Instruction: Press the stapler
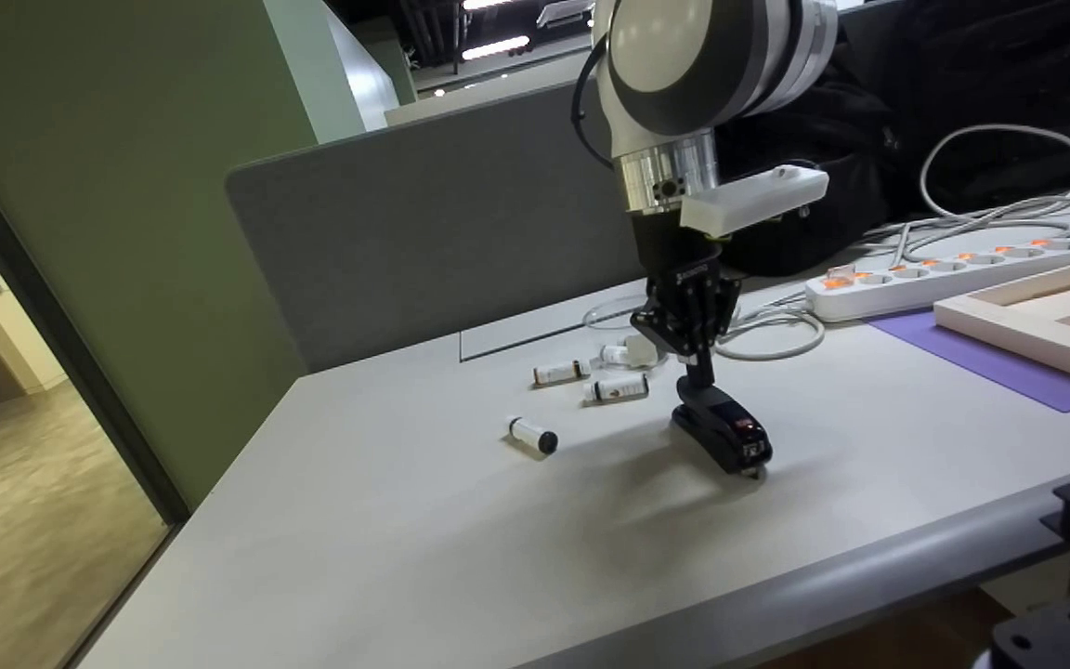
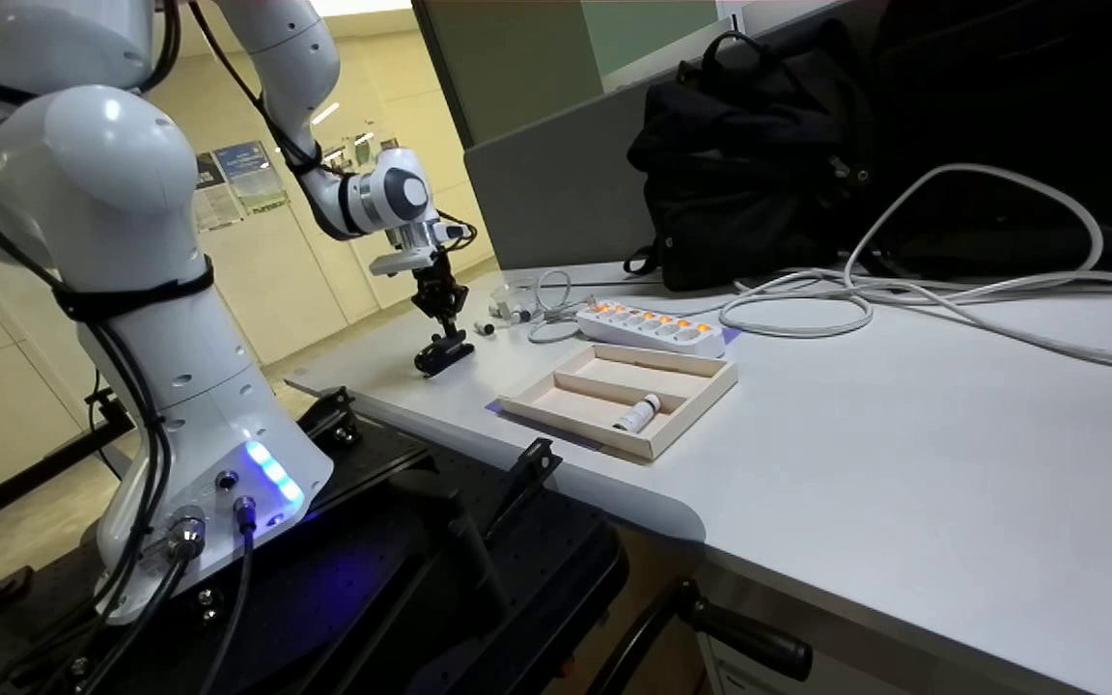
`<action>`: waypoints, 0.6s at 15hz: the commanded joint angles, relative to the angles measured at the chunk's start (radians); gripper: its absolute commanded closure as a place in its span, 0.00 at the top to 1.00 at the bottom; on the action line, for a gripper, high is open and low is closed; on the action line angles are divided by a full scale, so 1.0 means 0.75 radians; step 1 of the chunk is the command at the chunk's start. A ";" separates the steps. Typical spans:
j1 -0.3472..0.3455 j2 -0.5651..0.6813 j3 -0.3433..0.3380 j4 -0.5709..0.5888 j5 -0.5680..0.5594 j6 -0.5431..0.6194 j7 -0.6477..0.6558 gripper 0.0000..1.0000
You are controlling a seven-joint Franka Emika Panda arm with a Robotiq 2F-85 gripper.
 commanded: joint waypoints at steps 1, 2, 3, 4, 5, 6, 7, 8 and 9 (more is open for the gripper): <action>0.009 0.058 -0.019 0.043 0.003 -0.028 -0.007 0.00; 0.000 0.079 -0.010 0.052 0.015 -0.030 -0.019 0.00; -0.009 0.104 0.002 0.064 0.030 -0.037 -0.033 0.00; -0.012 0.129 0.006 0.078 0.040 -0.041 -0.041 0.00; -0.014 0.153 0.007 0.094 0.048 -0.046 -0.050 0.00; -0.011 0.181 0.002 0.111 0.050 -0.050 -0.054 0.00; -0.010 0.196 -0.001 0.126 0.052 -0.061 -0.058 0.00; -0.010 0.206 -0.001 0.138 0.059 -0.080 -0.059 0.00; -0.012 0.211 -0.001 0.147 0.067 -0.095 -0.062 0.00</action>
